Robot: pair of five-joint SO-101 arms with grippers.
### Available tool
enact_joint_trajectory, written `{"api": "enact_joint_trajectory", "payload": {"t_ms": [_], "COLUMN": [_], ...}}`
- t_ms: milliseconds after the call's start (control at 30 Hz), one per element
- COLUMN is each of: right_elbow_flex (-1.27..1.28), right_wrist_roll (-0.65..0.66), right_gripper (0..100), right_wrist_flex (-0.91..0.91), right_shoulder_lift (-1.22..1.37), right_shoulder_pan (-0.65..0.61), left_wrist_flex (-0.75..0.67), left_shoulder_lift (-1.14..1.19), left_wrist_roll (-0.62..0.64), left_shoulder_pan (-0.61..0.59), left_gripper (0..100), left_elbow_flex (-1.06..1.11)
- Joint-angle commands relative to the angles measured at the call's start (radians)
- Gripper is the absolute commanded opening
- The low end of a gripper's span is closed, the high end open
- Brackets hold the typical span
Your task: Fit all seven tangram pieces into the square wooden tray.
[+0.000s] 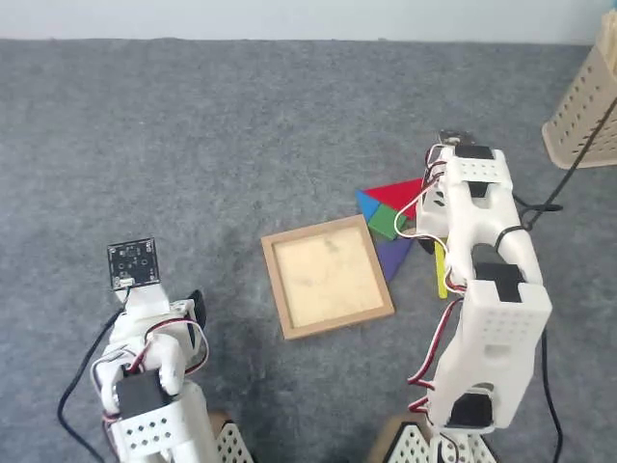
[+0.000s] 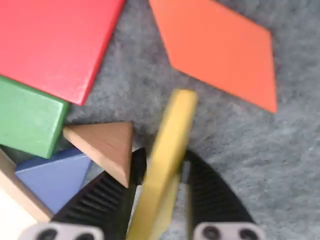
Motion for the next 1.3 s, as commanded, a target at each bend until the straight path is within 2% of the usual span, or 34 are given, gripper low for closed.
{"api": "enact_joint_trajectory", "payload": {"t_ms": [0,133,333,467,567,767,833,967,1133,1267], "right_elbow_flex": [0.011,0.04,0.212,0.293,0.325,0.344,0.319,0.276,0.262,0.262], "right_wrist_roll": [0.012,0.015,0.009,0.008,0.008,0.002,-0.063,-0.135,-0.152,-0.155], "right_gripper": [0.2,0.6,0.6,0.6,0.6,0.6,0.6,0.6,1.3,11.8], "right_wrist_flex": [0.018,0.047,0.042,0.042,0.013,-0.182,-0.228,-0.274,-0.315,-0.328], "right_shoulder_lift": [0.027,-0.068,-0.392,-0.625,-0.728,-0.628,-0.559,-0.461,-0.395,-0.344], "right_shoulder_pan": [0.03,0.041,-0.01,-0.119,-0.274,-0.562,-0.615,-0.65,-0.7,-0.728], "left_wrist_flex": [0.005,0.005,0.005,0.005,0.005,0.005,0.005,0.005,0.005,0.005], "left_shoulder_lift": [-0.015,-0.015,-0.015,-0.015,-0.015,-0.015,-0.015,-0.015,-0.015,-0.015], "left_wrist_roll": [-0.005,-0.005,-0.005,-0.005,-0.005,-0.005,-0.005,-0.005,-0.005,-0.005], "left_shoulder_pan": [0.003,0.003,0.003,0.003,0.003,0.003,0.003,0.003,0.003,0.003], "left_gripper": [22,22,22,22,22,22,22,22,22,22], "left_elbow_flex": [-0.013,-0.013,-0.013,-0.013,-0.013,-0.013,-0.013,-0.013,-0.013,-0.013]}}
